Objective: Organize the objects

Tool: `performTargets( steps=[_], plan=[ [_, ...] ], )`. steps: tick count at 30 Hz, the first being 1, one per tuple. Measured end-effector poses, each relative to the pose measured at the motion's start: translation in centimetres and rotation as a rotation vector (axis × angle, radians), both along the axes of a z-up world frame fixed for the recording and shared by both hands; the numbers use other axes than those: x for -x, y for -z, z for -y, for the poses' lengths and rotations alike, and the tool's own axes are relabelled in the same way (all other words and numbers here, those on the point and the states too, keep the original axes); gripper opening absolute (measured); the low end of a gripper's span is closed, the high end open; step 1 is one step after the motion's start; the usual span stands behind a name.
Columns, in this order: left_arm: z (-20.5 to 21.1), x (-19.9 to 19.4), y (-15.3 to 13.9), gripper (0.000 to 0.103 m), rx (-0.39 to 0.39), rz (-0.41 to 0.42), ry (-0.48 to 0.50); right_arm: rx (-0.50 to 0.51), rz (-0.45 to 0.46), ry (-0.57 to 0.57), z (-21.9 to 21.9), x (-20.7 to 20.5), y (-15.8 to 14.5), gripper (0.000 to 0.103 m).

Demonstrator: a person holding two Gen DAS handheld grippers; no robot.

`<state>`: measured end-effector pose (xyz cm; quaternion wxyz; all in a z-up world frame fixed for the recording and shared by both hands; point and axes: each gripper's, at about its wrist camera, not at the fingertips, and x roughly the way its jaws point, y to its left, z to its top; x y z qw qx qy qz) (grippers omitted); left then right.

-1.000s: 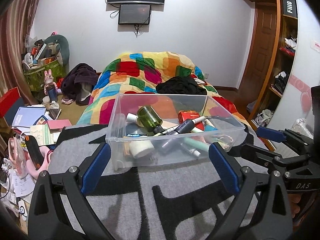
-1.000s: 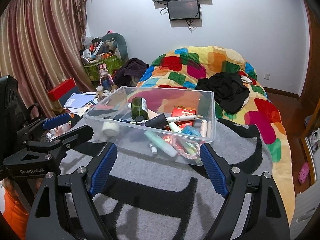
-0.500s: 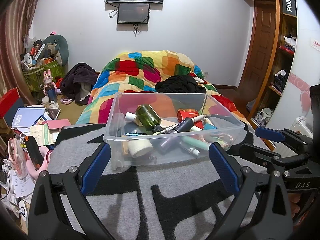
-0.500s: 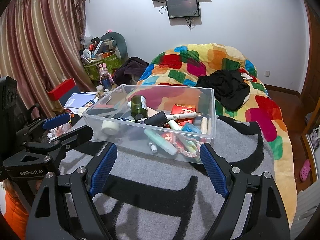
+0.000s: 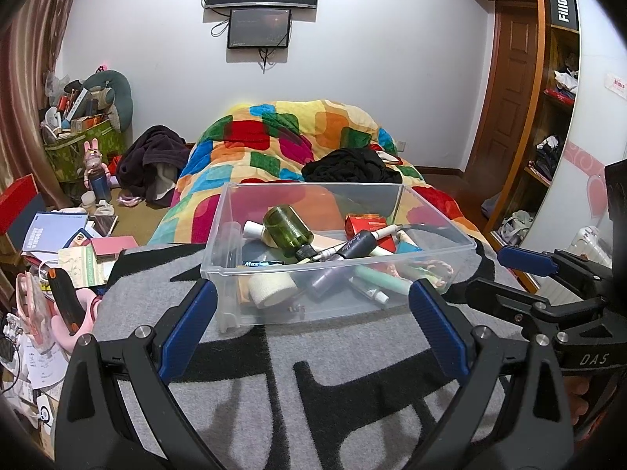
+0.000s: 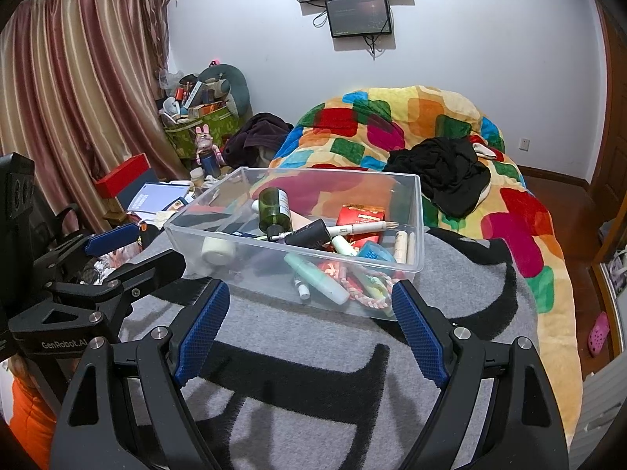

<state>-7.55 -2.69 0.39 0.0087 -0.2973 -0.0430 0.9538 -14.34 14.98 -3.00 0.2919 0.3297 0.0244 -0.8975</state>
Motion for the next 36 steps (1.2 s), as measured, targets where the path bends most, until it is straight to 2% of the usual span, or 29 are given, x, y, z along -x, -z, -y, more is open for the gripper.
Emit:
performTargets(
  steps=[36],
  plan=[
    [-0.36,0.19,-0.01,0.099,-0.021,0.012,0.024,0.003,0.003,0.001,0.56,-0.48,-0.01,0.086]
  ],
)
